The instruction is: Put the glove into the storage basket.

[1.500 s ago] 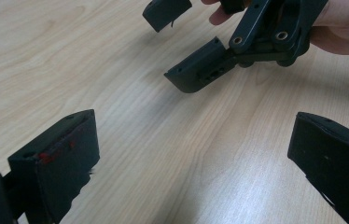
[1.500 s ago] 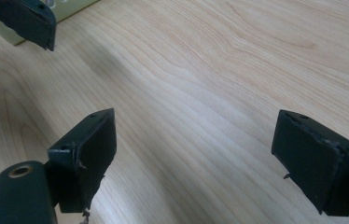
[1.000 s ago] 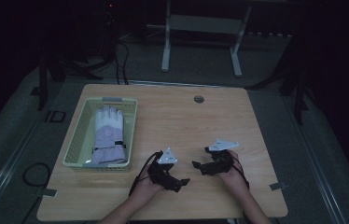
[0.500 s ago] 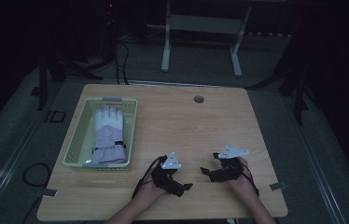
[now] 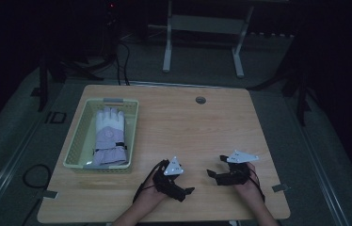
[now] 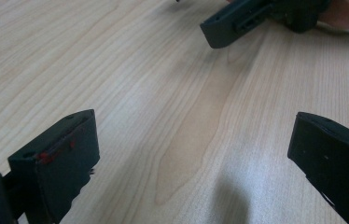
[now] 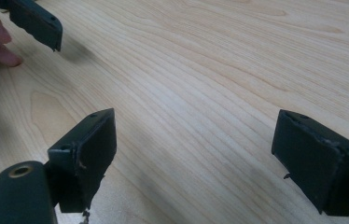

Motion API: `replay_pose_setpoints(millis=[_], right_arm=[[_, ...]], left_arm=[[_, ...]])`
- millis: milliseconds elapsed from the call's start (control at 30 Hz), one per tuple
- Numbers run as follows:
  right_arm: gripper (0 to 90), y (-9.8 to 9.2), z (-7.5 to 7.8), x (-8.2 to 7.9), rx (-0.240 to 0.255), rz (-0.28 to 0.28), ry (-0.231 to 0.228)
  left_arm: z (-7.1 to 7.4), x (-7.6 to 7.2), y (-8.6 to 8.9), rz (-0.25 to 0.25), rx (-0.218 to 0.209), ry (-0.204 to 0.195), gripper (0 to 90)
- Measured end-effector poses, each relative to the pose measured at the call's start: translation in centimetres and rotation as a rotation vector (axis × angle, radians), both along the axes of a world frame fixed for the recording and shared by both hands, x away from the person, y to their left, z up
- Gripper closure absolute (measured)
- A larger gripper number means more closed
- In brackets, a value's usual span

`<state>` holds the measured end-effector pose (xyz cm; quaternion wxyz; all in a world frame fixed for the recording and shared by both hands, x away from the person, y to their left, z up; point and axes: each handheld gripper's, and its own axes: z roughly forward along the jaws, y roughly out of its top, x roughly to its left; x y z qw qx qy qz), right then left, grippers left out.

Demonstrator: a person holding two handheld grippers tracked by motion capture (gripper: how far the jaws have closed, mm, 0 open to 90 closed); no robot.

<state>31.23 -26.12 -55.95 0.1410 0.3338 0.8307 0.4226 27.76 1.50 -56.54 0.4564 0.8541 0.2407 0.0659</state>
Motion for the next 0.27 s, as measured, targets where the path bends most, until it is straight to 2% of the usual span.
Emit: replay_pose_setpoints(millis=[267], right_arm=[[13.9,0.18,-0.1,0.05,-0.013,0.001,-0.003]], left_arm=[[0.0,0.19,0.19,0.003,-0.015,0.01,2.3]])
